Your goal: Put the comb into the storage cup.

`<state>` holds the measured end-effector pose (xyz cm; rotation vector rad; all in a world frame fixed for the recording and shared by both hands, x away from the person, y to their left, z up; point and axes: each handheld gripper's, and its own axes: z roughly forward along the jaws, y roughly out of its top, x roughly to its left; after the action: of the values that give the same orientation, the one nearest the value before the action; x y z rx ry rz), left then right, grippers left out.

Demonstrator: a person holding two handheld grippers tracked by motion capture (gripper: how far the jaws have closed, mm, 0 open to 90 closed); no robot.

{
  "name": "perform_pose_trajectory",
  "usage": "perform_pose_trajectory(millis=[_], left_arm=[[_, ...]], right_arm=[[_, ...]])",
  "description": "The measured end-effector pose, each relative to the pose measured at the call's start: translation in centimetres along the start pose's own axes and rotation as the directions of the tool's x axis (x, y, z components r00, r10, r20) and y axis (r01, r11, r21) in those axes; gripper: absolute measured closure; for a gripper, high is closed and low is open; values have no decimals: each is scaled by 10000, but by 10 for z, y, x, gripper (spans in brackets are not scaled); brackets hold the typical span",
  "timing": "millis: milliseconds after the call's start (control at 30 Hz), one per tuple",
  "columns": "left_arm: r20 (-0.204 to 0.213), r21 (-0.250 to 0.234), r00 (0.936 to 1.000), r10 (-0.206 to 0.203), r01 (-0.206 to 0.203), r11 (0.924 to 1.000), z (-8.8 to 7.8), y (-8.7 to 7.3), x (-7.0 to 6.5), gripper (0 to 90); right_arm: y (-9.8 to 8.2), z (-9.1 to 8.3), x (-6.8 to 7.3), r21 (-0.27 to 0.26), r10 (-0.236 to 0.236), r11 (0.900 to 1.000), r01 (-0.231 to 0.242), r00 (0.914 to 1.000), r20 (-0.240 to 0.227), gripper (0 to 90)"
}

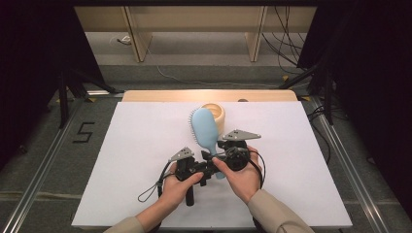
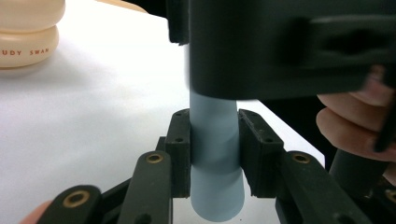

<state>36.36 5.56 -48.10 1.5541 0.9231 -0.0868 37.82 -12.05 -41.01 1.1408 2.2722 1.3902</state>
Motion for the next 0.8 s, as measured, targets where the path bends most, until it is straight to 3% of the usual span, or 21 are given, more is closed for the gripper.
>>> perform_pose_trajectory(millis=[167,800], left_arm=[[-8,-44,10000,-25,25,10000,-1,0,0,663],[-18,-51,10000,14,-14,10000,-1,0,1,664]], right_arm=[[0,-1,0,143,-106,9998,109,9997,-233,165],[10,-15,-2,-258,-112,9996,117,9998,191,135]])
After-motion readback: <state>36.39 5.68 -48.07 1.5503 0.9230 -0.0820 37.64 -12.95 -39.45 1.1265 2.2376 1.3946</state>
